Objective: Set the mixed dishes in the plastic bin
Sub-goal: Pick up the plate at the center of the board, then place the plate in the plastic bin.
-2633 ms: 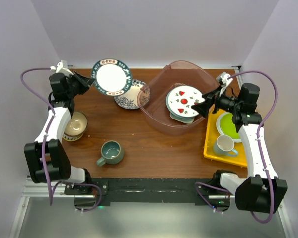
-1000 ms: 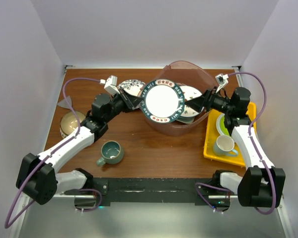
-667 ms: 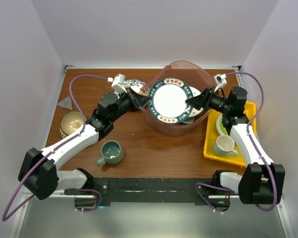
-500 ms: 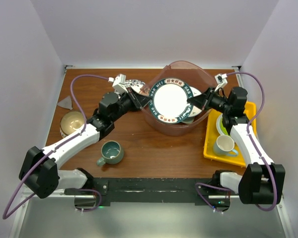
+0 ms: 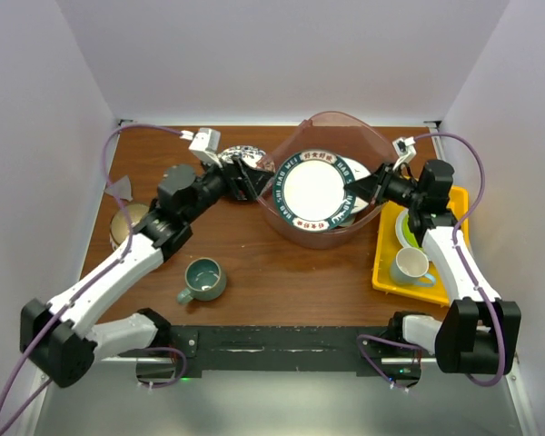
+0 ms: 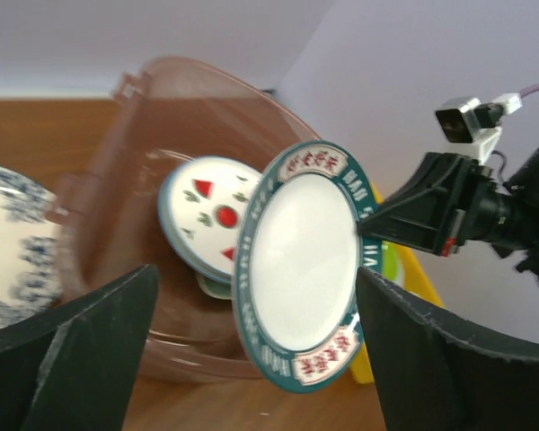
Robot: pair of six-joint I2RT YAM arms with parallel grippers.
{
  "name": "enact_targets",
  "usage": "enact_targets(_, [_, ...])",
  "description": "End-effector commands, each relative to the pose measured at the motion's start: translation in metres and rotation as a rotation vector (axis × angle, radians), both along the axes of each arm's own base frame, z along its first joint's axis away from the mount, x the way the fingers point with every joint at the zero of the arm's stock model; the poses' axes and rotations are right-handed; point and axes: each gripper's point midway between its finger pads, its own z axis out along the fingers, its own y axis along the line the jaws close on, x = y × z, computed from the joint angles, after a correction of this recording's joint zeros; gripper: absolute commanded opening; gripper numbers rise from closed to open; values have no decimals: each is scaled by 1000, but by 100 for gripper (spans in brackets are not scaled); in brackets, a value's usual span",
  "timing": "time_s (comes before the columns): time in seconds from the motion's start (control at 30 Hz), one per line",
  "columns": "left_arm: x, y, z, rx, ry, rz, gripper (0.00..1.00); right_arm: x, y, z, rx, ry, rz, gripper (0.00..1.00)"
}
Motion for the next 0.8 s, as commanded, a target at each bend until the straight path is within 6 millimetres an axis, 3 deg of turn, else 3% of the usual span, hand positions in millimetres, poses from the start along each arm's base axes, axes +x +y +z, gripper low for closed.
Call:
enact_targets(0.0, [4, 65, 24, 224, -151, 206, 100, -1, -1, 29, -34, -122, 52, 0])
enact_targets(0.17, [-3, 119, 0, 456, -152, 356, 100, 3, -3, 31, -100, -159, 78, 0])
enact_targets(0.23, [-6, 130, -6, 505, -166, 383, 100, 6, -6, 29, -134, -166, 90, 0])
enact_targets(0.27, [-6, 135, -18, 534, -148, 399, 100, 7, -5, 28, -143, -167, 99, 0])
enact_targets(0.47, [-11, 151, -53, 609, -121, 435, 100, 24, -10, 23, -208, -145, 129, 0])
enact_targets(0.63, [-17, 154, -52, 593, -127, 443, 100, 42, -19, 26, -284, -126, 102, 0])
enact_targets(0.67, [-17, 156, -51, 593, -130, 452, 100, 45, -22, 17, -305, -108, 111, 0])
enact_targets(0.77, [-20, 158, -50, 586, -136, 456, 100, 53, -25, 16, -331, -97, 108, 0])
